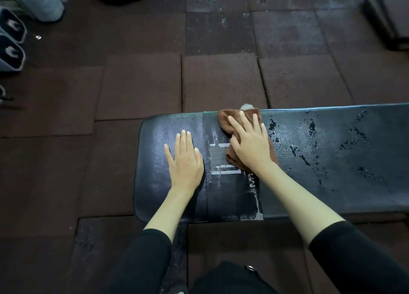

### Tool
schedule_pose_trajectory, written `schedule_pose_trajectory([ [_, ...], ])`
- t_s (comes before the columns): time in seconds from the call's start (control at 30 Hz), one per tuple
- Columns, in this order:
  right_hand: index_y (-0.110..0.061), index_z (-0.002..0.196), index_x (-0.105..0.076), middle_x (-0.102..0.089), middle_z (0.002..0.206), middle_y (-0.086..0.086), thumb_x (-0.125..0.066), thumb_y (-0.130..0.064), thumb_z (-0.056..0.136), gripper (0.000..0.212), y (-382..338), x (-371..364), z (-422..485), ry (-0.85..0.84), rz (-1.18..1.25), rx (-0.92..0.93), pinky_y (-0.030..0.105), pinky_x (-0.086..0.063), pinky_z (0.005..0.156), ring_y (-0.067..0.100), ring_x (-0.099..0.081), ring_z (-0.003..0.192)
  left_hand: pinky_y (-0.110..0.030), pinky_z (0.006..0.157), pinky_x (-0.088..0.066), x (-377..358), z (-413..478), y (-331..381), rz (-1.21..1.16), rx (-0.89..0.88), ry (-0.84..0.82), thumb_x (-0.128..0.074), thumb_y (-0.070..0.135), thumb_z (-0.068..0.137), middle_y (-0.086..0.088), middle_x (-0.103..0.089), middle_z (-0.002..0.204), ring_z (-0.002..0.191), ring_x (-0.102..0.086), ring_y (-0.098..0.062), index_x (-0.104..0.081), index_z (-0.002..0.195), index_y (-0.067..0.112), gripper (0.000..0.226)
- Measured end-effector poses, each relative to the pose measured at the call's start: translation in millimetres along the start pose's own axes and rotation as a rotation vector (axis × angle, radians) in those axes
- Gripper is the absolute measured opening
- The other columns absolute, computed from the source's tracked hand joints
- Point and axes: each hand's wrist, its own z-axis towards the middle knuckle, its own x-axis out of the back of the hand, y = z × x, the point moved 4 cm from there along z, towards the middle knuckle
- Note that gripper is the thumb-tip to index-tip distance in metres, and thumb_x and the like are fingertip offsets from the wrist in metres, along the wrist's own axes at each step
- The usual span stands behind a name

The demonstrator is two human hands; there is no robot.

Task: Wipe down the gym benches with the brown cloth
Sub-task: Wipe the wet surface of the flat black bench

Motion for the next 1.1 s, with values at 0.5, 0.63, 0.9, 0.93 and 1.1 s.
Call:
schedule_pose_trajectory([
  [0.5,-0.03,0.148,-0.031,-0.018,0.159,0.004,-0.04,-0.036,0.094,0.055,91.3,19.2,-20.4,0.097,0.077,-0.484,0.053,-0.01,0.115,0.037,-0.01,0.145,-0.039,0.117,-0.007,-32.0,-15.2,85.5,0.023,-0.233,-0.13,-0.015,0.03,0.095,-0.009,-0.018,0.156,0.145,-0.014,-0.02,-0.018,0.149,0.005,0.059],
  [0.63,-0.03,0.147,-0.033,-0.024,0.157,0.005,-0.028,-0.041,0.09,0.059,59.6,9.8,-22.7,0.035,0.019,-0.215,0.054,-0.013,0.114,0.038,-0.016,0.144,-0.038,0.118,-0.004,-31.1,-14.9,87.6,0.012,-0.235,-0.141,-0.011,0.032,0.095,-0.008,-0.012,0.158,0.146,-0.008,-0.018,-0.013,0.15,0.007,0.06],
  [0.9,-0.033,0.149,-0.026,-0.012,0.16,0.0,-0.039,-0.039,0.096,0.055,45.1,10.6,16.6,-0.033,0.025,-0.225,0.053,-0.006,0.115,0.035,-0.004,0.146,-0.036,0.117,-0.002,-31.4,-14.3,87.8,0.01,-0.243,-0.126,-0.011,0.033,0.095,-0.007,-0.013,0.158,0.146,-0.007,-0.017,-0.016,0.15,0.007,0.061],
  [0.93,-0.034,0.149,-0.025,-0.011,0.16,0.0,-0.039,-0.039,0.097,0.055,42.8,10.5,15.0,-0.04,0.018,-0.222,0.054,-0.006,0.115,0.034,-0.003,0.146,-0.036,0.117,-0.002,-31.2,-15.1,87.5,0.004,-0.243,-0.128,-0.011,0.033,0.095,-0.007,-0.013,0.158,0.146,-0.007,-0.017,-0.016,0.15,0.007,0.061],
  [1.1,-0.033,0.149,-0.028,-0.014,0.16,0.0,-0.04,-0.04,0.096,0.055,41.9,10.1,-16.3,-0.063,-0.017,-0.157,0.053,-0.008,0.114,0.034,-0.006,0.146,-0.036,0.116,-0.009,-25.9,-16.6,87.8,-0.015,-0.238,-0.096,-0.016,0.029,0.095,-0.01,-0.025,0.154,0.144,-0.02,-0.02,-0.025,0.147,0.004,0.058],
])
